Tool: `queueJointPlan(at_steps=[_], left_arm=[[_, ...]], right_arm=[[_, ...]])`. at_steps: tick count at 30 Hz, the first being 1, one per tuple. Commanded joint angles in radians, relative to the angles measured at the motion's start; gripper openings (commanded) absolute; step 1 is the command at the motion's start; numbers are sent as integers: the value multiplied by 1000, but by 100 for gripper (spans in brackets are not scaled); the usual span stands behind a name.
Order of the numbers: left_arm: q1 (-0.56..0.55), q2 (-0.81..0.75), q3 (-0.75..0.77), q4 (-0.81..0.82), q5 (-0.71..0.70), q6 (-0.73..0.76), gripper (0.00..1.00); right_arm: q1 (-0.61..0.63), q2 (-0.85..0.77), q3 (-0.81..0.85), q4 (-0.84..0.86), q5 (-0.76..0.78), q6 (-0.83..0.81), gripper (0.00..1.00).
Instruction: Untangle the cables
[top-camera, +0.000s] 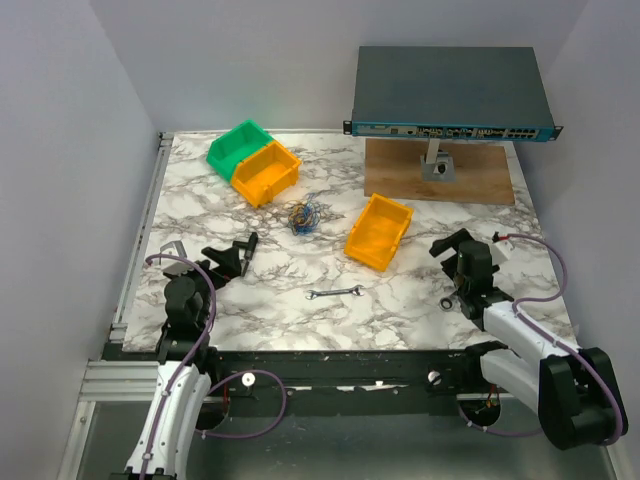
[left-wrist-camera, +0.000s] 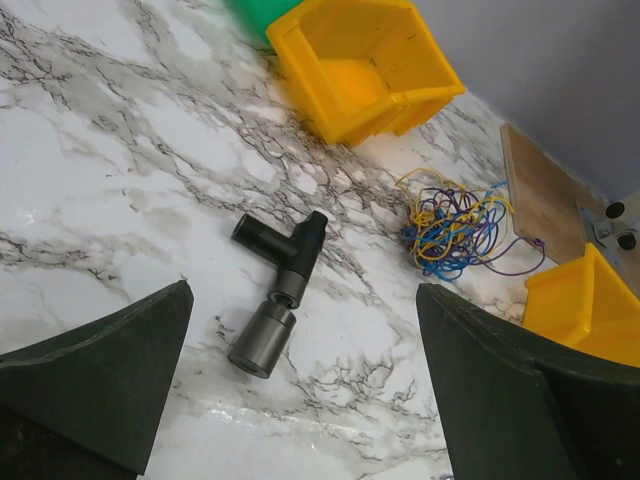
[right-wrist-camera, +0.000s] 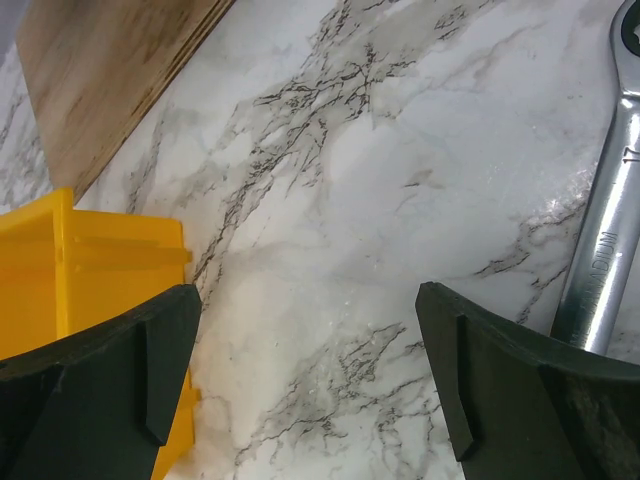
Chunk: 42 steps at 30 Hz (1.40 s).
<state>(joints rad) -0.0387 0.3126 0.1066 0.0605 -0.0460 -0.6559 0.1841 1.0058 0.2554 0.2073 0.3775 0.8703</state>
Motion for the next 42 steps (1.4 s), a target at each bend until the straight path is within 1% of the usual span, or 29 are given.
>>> queueJointPlan(at_steps=[1,4,6,8,10,12,14,17,18,20,25,27,30,32,35,37,39,42], left_arm=[[3,-9,13,25,-27,-6,99],[3,-7,4,63,41,27,99],[3,13,-11,128,142,67,99],[2,61,-19,180,185,73,99],[-1,131,22,174,221,98,95],[-36,202,41,207,238,114,93],[-116,275,79,219,186,147,92],[-273,399,168,187,76,211,92],[-309,445,207,170,56,225,92],[-345,535,285,120,28,239,92],[-385,761,505,19,34,275,88],[-394,859,578,1,39,285,86],[-402,991,673,-9,38,297,85],[-403,1081,748,-32,39,307,82],[-403,1214,875,-110,29,322,75],[-403,1277,938,-150,4,325,74],[-403,1321,985,-174,-9,331,68],[-403,1376,1037,-202,-31,334,53]], right_arm=[[2,-21,20,-16,19,-10,100],[2,-55,1,-3,0,-10,100],[2,-83,-15,14,-14,-18,100],[2,-111,-28,30,-32,-33,100],[2,-140,-39,43,-56,-50,100],[2,-168,-55,65,-98,-80,100],[2,-193,-73,101,-152,-116,100],[2,-224,-97,148,-210,-139,99],[2,-228,-102,157,-220,-144,99],[2,-227,-110,175,-230,-147,99],[1,-199,-108,205,-274,-159,94],[2,-188,-108,214,-283,-161,94],[2,-181,-108,223,-298,-165,94],[2,-180,-110,232,-314,-169,93],[2,-182,-114,250,-343,-180,92],[2,-182,-115,262,-365,-187,92],[2,-176,-116,274,-370,-194,91],[2,-150,-114,299,-428,-198,91]])
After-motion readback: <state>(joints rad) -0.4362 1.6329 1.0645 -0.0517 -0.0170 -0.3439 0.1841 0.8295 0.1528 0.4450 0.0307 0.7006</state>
